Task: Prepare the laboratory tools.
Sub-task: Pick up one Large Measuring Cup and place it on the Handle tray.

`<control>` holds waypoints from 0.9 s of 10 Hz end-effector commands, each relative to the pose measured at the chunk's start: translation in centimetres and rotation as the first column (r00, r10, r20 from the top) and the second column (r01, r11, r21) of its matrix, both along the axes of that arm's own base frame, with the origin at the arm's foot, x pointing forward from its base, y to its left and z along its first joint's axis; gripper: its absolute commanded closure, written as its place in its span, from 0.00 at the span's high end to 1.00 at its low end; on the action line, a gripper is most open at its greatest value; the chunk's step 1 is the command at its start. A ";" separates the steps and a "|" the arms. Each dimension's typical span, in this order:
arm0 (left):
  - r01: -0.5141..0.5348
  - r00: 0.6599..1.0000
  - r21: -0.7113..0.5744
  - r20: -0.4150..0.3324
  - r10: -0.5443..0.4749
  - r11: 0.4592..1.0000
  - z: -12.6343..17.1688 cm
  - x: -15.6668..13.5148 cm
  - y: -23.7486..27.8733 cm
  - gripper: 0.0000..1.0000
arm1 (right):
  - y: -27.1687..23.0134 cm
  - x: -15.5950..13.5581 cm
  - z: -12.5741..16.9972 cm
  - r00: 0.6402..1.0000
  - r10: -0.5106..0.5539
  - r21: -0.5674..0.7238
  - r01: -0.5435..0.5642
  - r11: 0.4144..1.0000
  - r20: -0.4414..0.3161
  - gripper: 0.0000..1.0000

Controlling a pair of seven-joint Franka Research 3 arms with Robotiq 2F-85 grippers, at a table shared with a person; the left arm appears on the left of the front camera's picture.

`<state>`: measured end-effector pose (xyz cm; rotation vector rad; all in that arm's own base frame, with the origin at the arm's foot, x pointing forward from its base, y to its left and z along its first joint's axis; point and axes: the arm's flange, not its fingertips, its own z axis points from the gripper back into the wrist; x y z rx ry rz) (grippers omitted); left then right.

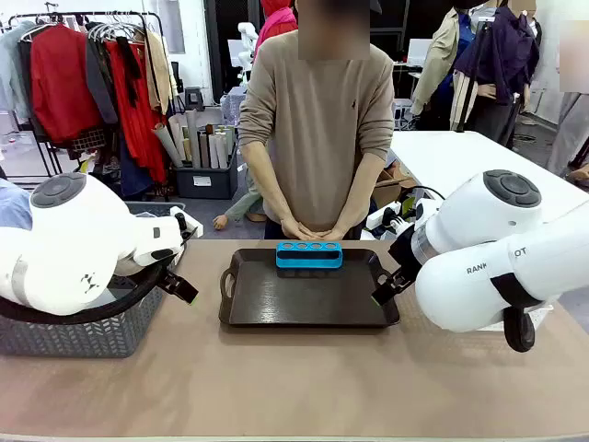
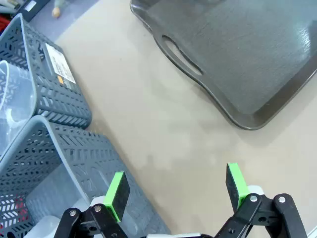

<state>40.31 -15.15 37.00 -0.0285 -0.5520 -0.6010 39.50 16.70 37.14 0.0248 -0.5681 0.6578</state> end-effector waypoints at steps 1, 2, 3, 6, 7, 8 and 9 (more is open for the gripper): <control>0.000 1.000 0.000 0.000 0.000 1.000 0.0 0.0 0.0 1.00 | 0.0 0.0 0.0 1.000 0.000 0.000 0.000 1.000 0.000 1.00; 0.000 1.000 0.000 0.000 0.000 1.000 0.0 0.0 0.0 1.00 | 0.0 0.0 0.0 1.000 0.000 0.000 0.000 1.000 0.000 1.00; 0.000 1.000 0.000 0.000 0.000 1.000 0.0 0.0 0.0 1.00 | 0.0 0.0 0.0 1.000 0.000 0.000 0.000 1.000 0.000 1.00; 0.000 1.000 0.000 0.000 0.000 1.000 0.0 0.0 0.0 1.00 | 0.0 0.0 0.0 1.000 0.000 0.000 0.000 1.000 0.000 1.00; 0.000 1.000 0.000 0.000 0.000 1.000 0.0 0.0 0.0 1.00 | 0.0 0.0 0.0 1.000 0.000 0.000 0.000 1.000 0.000 1.00; 0.000 1.000 0.000 0.000 0.000 1.000 0.0 0.0 0.0 1.00 | 0.0 0.0 0.0 1.000 0.000 0.000 0.000 1.000 0.000 1.00; 0.000 1.000 0.000 0.000 0.000 1.000 0.0 0.0 0.0 1.00 | 0.0 0.0 0.0 1.000 0.000 0.000 0.000 1.000 0.000 1.00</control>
